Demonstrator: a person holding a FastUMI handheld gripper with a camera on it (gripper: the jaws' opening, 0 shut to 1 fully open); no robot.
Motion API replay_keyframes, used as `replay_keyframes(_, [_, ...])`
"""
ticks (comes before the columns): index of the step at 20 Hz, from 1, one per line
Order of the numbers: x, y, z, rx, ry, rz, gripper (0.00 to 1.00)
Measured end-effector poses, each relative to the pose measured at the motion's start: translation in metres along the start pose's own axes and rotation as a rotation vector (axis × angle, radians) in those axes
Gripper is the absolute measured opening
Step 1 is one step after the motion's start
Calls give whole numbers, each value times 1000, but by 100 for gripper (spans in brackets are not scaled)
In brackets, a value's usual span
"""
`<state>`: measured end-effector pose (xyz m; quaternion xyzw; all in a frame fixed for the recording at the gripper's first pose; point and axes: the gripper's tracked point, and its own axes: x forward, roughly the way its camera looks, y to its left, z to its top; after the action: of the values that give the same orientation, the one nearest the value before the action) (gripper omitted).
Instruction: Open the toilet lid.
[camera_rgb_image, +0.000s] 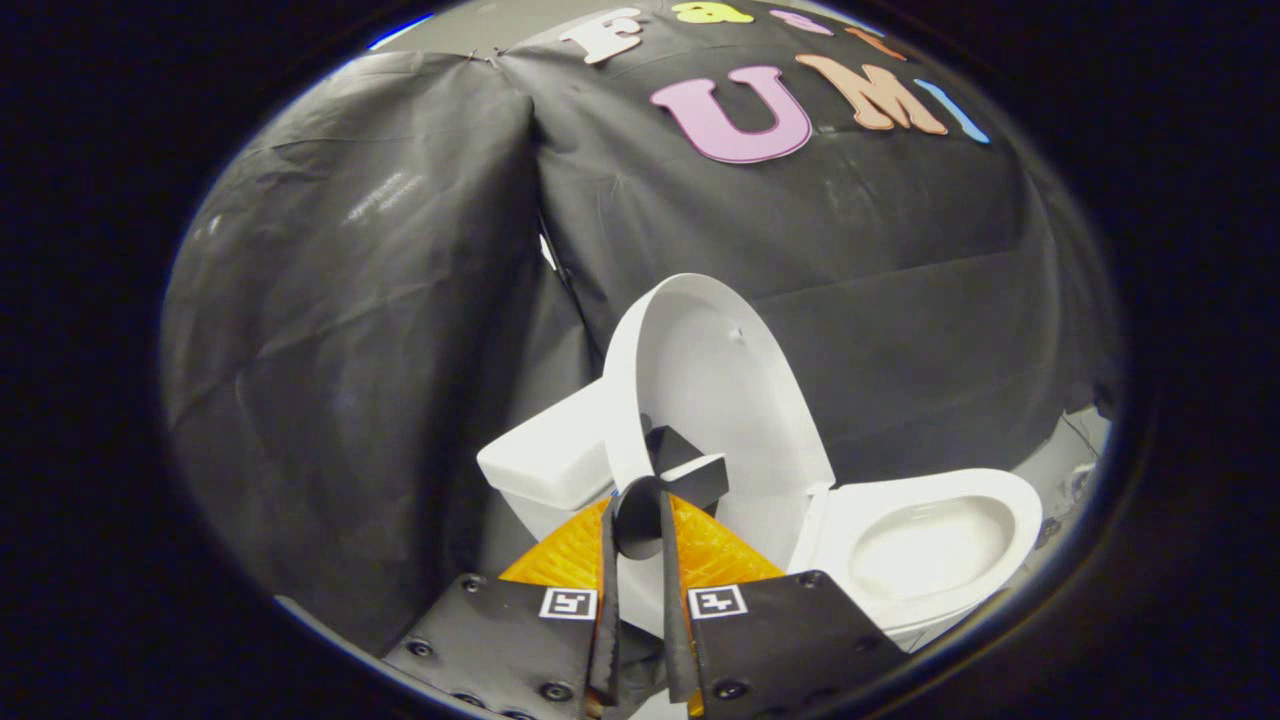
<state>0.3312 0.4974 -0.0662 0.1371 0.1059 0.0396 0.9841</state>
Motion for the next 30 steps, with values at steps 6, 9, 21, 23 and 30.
replay_keyframes(6, [3,3,3,-20,-6,18,28])
replay_keyframes(9, [-2,12,20,-40,-45,51,42])
replay_keyframes(21, [-40,-14,111,-157,-213,105,72])
replay_keyframes(23, [-51,-28,123,-179,-235,110,72])
replay_keyframes(30, [-96,-133,167,-270,-294,-10,72])
